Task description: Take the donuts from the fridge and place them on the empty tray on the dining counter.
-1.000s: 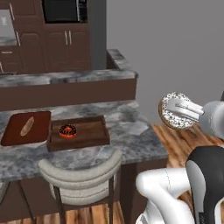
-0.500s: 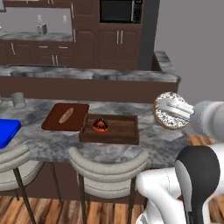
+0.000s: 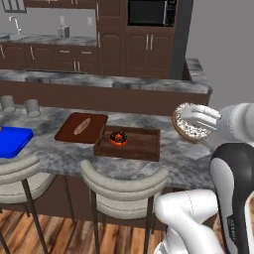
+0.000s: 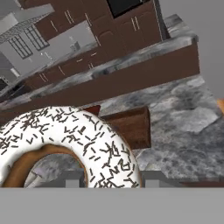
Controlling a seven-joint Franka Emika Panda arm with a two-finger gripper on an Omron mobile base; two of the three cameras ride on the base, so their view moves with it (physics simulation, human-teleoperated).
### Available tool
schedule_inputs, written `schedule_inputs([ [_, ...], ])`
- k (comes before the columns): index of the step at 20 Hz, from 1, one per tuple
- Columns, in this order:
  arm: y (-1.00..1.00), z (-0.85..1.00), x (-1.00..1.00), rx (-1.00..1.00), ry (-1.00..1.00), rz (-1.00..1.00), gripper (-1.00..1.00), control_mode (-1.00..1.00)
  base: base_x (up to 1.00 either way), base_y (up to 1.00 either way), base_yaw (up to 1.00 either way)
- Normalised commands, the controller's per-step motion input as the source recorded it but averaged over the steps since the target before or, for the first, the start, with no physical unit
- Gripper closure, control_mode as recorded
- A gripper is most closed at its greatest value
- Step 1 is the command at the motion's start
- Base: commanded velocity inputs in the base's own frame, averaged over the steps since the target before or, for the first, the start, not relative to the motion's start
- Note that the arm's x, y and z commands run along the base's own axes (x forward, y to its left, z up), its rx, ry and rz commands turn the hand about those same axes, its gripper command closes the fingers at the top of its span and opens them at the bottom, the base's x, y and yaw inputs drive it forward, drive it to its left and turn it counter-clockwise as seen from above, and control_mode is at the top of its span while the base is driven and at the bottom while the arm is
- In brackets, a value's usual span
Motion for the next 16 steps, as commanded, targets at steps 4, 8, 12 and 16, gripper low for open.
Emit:
schedule_inputs([
  [4,0.00,-0.82,1.00,0.03,0.50,0.07,1.00,-1.00,0.00,0.00,0.00],
  [8,0.00,-0.95,1.00,0.09,0.53,0.00,1.00,-1.00,0.00,0.00,0.00],
  [12,-0.09,-0.75,1.00,0.11,0.23,0.00,1.00,-1.00,0.00,0.00,0.00],
  [16,0.00,-0.33,1.00,-0.14,0.05,-0.06,1.00,-1.00,0.00,0.00,0.00],
])
